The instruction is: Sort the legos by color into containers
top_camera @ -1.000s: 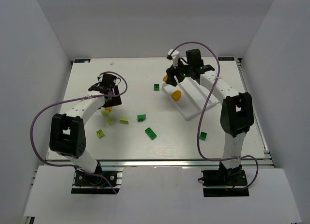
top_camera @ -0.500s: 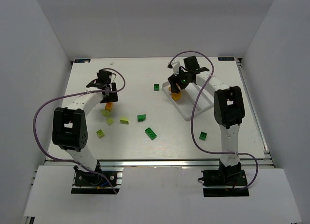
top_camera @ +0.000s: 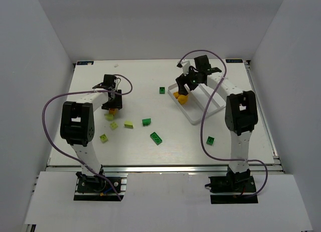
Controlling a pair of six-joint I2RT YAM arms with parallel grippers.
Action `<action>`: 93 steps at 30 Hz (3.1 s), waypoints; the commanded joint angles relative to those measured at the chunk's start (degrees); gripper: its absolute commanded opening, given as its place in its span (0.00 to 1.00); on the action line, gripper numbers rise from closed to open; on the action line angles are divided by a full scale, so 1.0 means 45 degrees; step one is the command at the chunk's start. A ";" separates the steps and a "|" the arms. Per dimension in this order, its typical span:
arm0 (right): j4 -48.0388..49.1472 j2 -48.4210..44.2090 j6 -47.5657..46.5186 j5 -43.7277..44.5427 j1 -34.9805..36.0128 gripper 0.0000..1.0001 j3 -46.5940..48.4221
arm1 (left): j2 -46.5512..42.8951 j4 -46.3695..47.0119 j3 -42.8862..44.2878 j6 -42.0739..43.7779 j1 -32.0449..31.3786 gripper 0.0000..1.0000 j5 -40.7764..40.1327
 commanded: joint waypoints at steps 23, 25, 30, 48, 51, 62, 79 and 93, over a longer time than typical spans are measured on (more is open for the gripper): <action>0.2210 -0.6045 0.0490 -0.1955 -0.1600 0.11 -0.4992 | -0.0373 0.5241 0.2073 -0.3811 -0.1875 0.23 1.0348; 0.1917 -0.6064 0.0897 -0.2034 -0.1718 0.00 -0.5031 | 0.0272 0.5752 0.2579 -0.4536 -0.2463 0.23 1.0920; 0.2578 -0.6941 0.1271 -0.1976 -0.2090 0.00 -0.6104 | 0.2514 0.6222 0.4937 -0.5591 -0.4123 0.23 1.0904; 0.2251 -0.7744 0.0941 -0.2618 -0.2950 0.17 -0.6809 | 0.5998 0.1906 1.0082 -0.4343 -0.6488 0.63 0.9517; 0.0983 -0.7413 -0.0658 -0.4393 -0.3047 0.40 -0.6127 | 0.6036 0.1905 1.0296 -0.4362 -0.6490 0.68 0.9594; -0.6364 -0.8013 -1.0209 -0.5225 -0.3027 0.73 -0.6864 | 0.3172 0.1068 0.9071 -0.4423 -0.6022 0.22 0.7411; -0.2620 -1.0108 -0.4843 0.1206 -0.1446 0.83 -1.2451 | -0.6618 0.0928 -0.1985 -0.6412 -0.5650 0.80 0.5062; -0.1483 -0.9443 -0.4333 0.1891 -0.0508 0.41 -1.3214 | -0.6561 0.1613 -0.3570 -0.8522 -0.5650 0.82 0.3718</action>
